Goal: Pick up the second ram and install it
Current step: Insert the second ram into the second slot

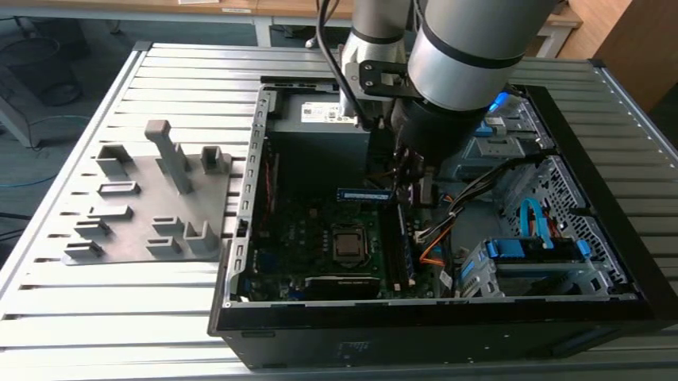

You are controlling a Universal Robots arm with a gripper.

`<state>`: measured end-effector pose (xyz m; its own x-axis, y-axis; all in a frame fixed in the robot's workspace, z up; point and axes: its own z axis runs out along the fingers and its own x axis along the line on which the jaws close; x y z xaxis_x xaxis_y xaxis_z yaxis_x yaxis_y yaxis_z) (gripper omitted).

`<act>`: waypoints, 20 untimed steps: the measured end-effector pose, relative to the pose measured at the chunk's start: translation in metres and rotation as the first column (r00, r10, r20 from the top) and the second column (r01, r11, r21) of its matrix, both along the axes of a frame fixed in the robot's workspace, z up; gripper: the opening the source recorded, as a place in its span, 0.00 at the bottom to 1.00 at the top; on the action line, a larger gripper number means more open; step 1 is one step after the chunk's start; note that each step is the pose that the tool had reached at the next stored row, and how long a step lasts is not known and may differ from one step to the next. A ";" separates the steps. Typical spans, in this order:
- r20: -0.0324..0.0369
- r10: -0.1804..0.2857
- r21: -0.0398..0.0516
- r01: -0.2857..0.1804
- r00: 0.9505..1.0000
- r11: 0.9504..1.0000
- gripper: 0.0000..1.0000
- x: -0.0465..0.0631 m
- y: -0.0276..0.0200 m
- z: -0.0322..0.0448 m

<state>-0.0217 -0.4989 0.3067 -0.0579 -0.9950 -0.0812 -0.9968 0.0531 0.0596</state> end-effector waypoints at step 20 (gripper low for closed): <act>0.000 -0.238 0.000 0.238 0.971 0.971 0.14 0.000 0.0000 -0.0008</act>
